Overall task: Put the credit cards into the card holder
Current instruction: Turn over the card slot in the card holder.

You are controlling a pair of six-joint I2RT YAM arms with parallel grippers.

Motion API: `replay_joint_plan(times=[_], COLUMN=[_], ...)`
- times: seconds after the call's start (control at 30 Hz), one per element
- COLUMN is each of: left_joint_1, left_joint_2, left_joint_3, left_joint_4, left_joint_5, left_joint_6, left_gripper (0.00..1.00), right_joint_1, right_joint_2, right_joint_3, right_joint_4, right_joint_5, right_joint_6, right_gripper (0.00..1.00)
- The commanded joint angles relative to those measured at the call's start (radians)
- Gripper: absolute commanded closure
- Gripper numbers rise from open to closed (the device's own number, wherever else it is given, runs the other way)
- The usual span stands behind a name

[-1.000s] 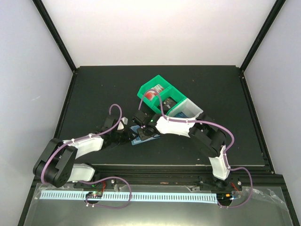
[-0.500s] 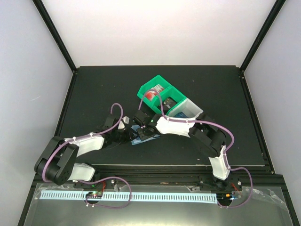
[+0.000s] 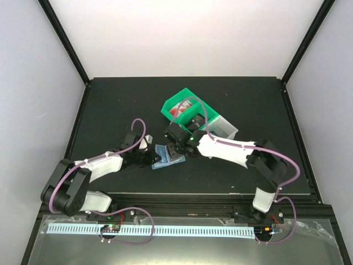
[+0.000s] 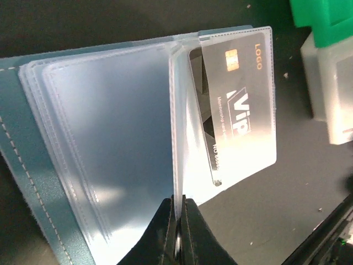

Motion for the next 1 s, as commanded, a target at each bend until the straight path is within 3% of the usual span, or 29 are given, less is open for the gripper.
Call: replay_joint_plan(times=[0.0,0.2,0.3,0.47,0.77,0.97], left_joint_1=[0.007,0.010,0.010,0.009,0.008,0.006], left_joint_2=[-0.052,-0.074,-0.072,-0.055,-0.038,0.043], left_joint_3=[0.033,0.073,0.091,0.094,0.109,0.143], left_joint_4=[-0.231,-0.366,-0.375,-0.285,-0.160,0.008], left_joint_5=[-0.088,-0.111,-0.089,0.027,0.141,0.248], left_joint_6=[0.100,0.114,0.119,0.123,0.121,0.069], left_gripper=[0.98,0.98,0.85,0.61,0.55,0.44], right_joint_1=[-0.016,-0.018,-0.021,-0.037,-0.047,-0.068], right_joint_2=[-0.118,-0.175,-0.180,-0.182,-0.203,-0.283], right_joint_3=[-0.060,-0.108,-0.122,-0.130,-0.154,-0.188], right_joint_4=[0.015,0.041,0.048,0.050,0.064,0.091], right_joint_5=[0.049,0.038,0.036,0.000,-0.005,0.069], right_joint_6=[0.021,0.034,0.032,0.035,0.042,0.101], right_gripper=[0.64,0.64,0.64,0.63,0.63,0.63])
